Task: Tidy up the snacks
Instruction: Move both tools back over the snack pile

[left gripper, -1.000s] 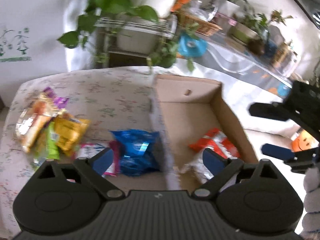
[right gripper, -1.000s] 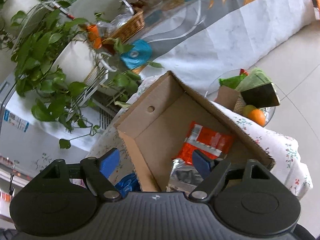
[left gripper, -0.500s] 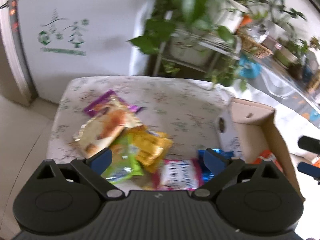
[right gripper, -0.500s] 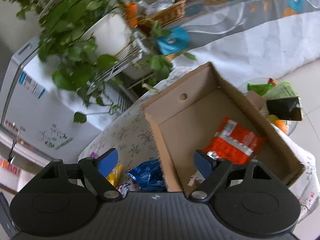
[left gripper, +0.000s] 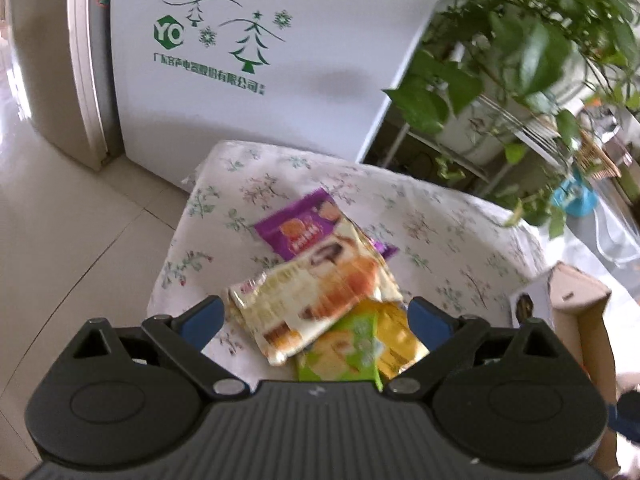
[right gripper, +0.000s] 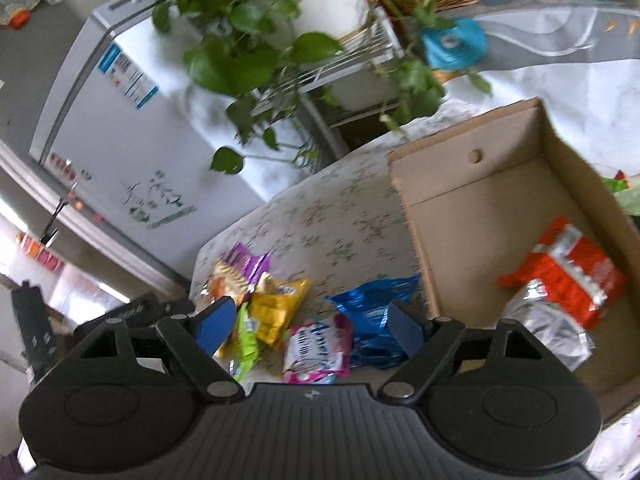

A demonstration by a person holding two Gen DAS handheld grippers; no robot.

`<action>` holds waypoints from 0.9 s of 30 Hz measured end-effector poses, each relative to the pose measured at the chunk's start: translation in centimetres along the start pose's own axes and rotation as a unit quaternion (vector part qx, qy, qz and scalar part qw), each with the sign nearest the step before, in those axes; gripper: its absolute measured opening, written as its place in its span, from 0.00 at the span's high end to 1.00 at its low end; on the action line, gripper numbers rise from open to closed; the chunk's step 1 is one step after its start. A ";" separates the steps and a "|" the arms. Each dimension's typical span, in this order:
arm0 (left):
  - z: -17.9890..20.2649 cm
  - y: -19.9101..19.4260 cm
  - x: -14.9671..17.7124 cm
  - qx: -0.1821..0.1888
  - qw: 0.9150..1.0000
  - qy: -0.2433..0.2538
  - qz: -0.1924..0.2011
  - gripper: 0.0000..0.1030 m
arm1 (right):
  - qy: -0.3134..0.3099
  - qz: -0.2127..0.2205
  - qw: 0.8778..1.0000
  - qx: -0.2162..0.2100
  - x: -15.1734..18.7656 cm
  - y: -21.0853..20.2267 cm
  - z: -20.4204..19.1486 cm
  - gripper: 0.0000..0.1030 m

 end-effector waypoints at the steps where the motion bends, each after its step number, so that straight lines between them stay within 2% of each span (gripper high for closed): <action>1: -0.1 0.3 -0.3 0.001 1.000 0.001 0.000 0.05 | -0.004 -0.003 1.000 -0.001 0.1 0.3 -0.3 0.15; 5: 0.2 1.5 -1.2 0.014 1.000 0.012 -0.010 0.05 | -0.027 -0.017 0.999 0.005 0.6 1.6 -1.5 0.15; 9: 1.3 3.1 -1.9 0.024 0.998 0.061 -0.027 0.05 | -0.048 -0.035 0.998 0.014 1.2 3.3 -2.5 0.15; 12: 1.2 3.7 -2.0 0.004 0.996 0.090 -0.023 0.05 | -0.057 -0.045 0.997 0.022 1.5 4.0 -2.9 0.15; 16: 1.3 4.3 -1.9 -0.020 0.988 0.153 -0.017 0.05 | -0.060 -0.055 0.996 0.024 1.8 4.7 -3.3 0.15; 23: 2.1 6.4 -1.4 -0.024 0.979 0.203 -0.023 0.06 | -0.058 -0.070 0.995 0.032 2.2 6.5 -4.1 0.15; 26: 2.2 7.1 -1.3 -0.030 0.977 0.211 -0.022 0.12 | -0.062 -0.077 0.994 0.036 2.3 7.4 -4.6 0.16; 27: 2.1 7.2 -1.4 -0.027 0.977 0.209 -0.020 0.18 | -0.063 -0.079 0.994 0.037 2.4 7.7 -4.8 0.16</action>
Point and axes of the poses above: each gripper's, at about its wrist camera, not at the fingertips, and y roughly the way its jaws point, z to its right, x to its underside, the point moved 7 cm from there along y, roughly the way its jaws point, and after that the axes turned 15 degrees about -z, right-handed, at the moved point
